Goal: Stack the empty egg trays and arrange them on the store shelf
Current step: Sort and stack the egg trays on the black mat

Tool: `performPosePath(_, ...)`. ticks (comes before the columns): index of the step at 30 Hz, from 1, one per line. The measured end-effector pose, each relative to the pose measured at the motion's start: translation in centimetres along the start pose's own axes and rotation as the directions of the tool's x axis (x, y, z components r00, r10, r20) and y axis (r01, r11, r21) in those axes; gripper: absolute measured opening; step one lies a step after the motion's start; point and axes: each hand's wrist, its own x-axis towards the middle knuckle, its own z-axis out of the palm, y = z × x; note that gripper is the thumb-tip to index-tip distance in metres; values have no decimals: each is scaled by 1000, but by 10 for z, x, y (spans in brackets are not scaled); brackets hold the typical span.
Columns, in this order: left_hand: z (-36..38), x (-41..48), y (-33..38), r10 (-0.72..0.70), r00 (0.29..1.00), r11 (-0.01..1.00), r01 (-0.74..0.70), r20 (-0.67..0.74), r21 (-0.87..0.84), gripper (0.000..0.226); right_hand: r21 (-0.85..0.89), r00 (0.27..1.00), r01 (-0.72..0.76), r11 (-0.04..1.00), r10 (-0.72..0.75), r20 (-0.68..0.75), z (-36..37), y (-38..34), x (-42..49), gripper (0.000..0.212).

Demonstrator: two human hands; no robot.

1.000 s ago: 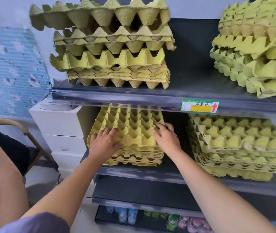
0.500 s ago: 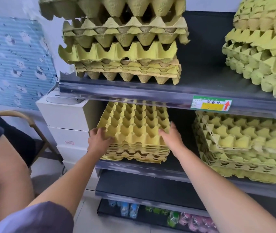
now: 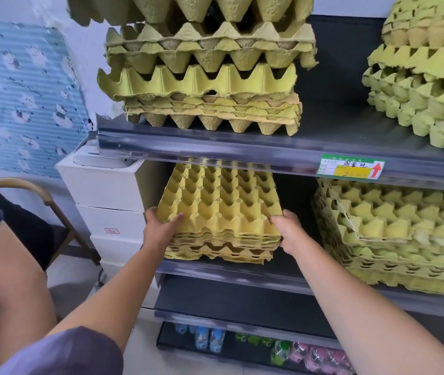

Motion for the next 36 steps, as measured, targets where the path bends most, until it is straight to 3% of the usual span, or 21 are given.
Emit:
performPosePath(3,1,0,2,21,999,1000,-21,-25,5,64,20,998,56,998,-56,-3,1,2,-2,24)
performPosePath(9,-1,13,6,64,998,998,-64,-13,-22,65,36,992,129,991,-129,4,2,-1,-3,24)
performPosePath(15,-2,23,3,-39,997,999,42,65,-35,71,-32,1000,6,999,-5,29,9,6,-3,22)
performPosePath(19,-3,23,1,-41,997,998,44,67,-43,80,-22,1000,2,1000,-1,29,8,8,0,20)
performPosePath(22,-1,22,-2,-51,999,996,52,14,-68,88,51,997,-33,998,29,76,6,8,0,41)
performPosePath(25,1,21,-3,-92,996,989,94,19,-118,74,129,987,-116,985,101,122,5,6,4,66)
performPosePath(30,0,24,1,-125,992,981,127,22,-144,61,187,985,-156,970,137,109,3,-1,2,26)
performPosePath(36,-5,21,13,-98,995,986,96,-3,-137,50,233,969,-206,950,165,185,-17,1,-15,34)
